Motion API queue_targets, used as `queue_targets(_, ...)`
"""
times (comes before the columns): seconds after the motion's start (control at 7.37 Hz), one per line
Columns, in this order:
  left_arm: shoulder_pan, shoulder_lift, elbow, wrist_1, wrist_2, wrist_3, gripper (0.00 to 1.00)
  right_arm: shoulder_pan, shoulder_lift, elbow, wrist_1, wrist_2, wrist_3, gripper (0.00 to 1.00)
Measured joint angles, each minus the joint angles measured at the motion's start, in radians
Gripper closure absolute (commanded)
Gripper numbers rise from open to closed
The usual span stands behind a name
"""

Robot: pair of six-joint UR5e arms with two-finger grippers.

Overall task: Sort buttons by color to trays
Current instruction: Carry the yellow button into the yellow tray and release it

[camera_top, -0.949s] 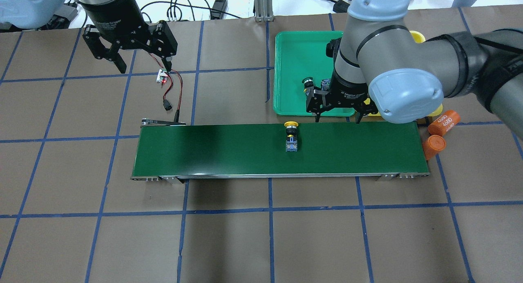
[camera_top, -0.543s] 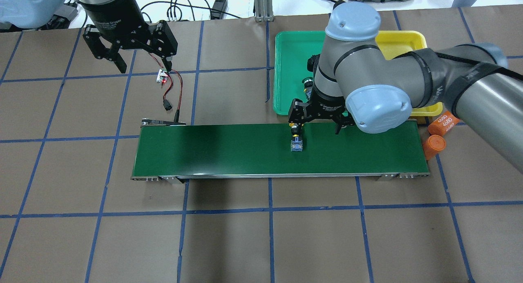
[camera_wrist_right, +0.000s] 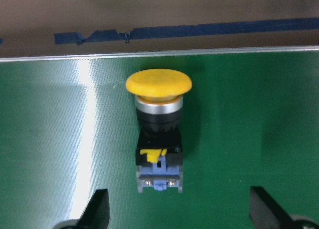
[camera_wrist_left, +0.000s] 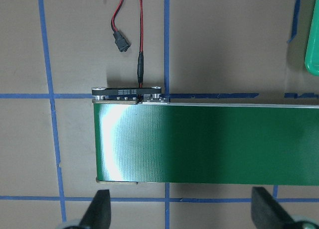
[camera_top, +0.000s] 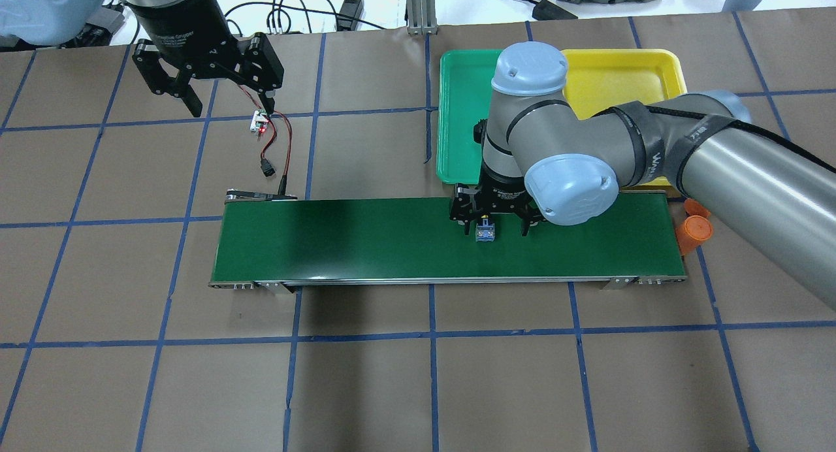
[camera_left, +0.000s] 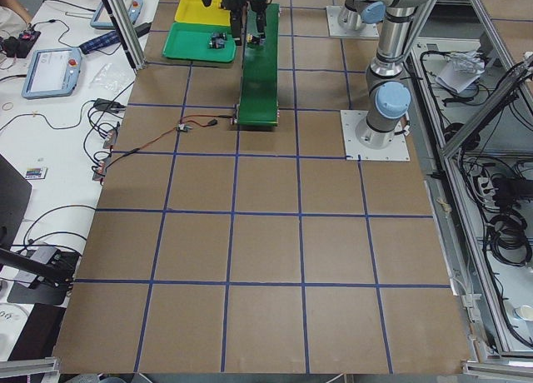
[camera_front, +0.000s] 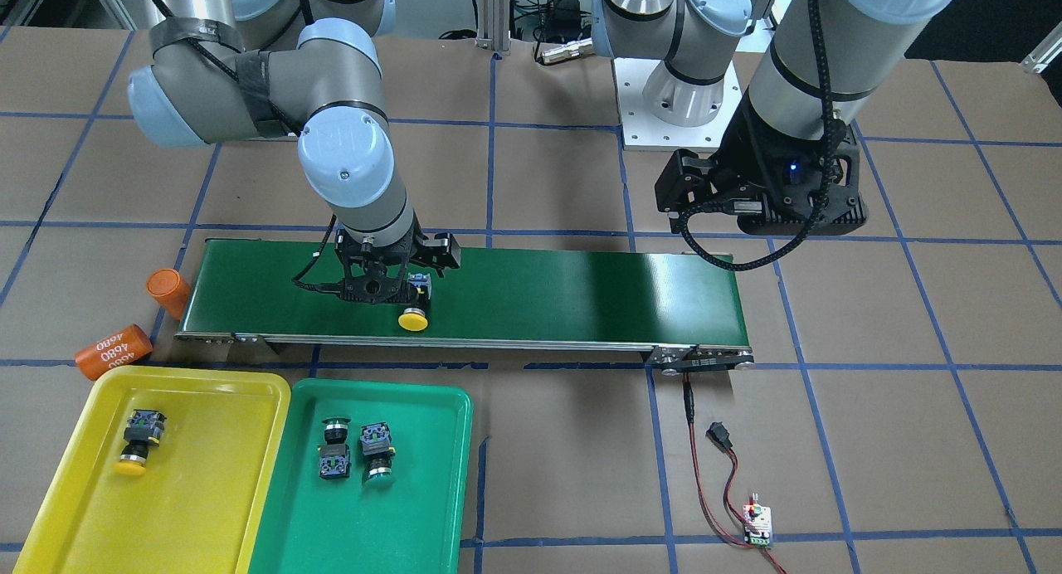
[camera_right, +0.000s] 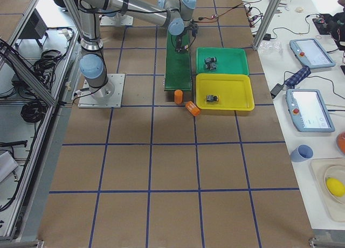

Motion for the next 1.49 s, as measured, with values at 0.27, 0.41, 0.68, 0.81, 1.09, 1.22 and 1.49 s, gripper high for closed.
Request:
queue_targets(0.27,0.0,0.0,0.002,0.001,0.0,0.0,0.0,0.0,0.034,0.0,-0.02,-0.009,0.0,0.79)
queue_targets(0.41,0.0,0.001,0.002,0.001,0.0,0.0,0.0,0.0,0.04,0.0,-0.019,-0.015,0.001,1.0)
queue_targets(0.68,0.0,0.001,0.001,0.001,0.0,0.0,0.0,-0.002,0.033,-0.004,0.021,-0.022,0.008,1.0)
queue_targets(0.81,0.0,0.0,0.001,0.001,0.0,0.0,0.0,-0.005,0.029,-0.009,0.033,-0.028,0.01,1.0)
queue_targets(1.09,0.0,0.0,0.002,0.001,0.0,0.0,0.0,-0.013,0.005,-0.038,0.035,-0.074,0.01,1.0)
queue_targets(1.22,0.0,0.0,0.002,0.001,0.0,0.0,0.0,-0.021,-0.009,-0.07,0.034,-0.105,0.008,1.0)
queue_targets(1.49,0.0,0.0,0.002,0.002,-0.001,0.0,0.0,-0.08,-0.011,-0.132,0.005,-0.163,0.0,1.0)
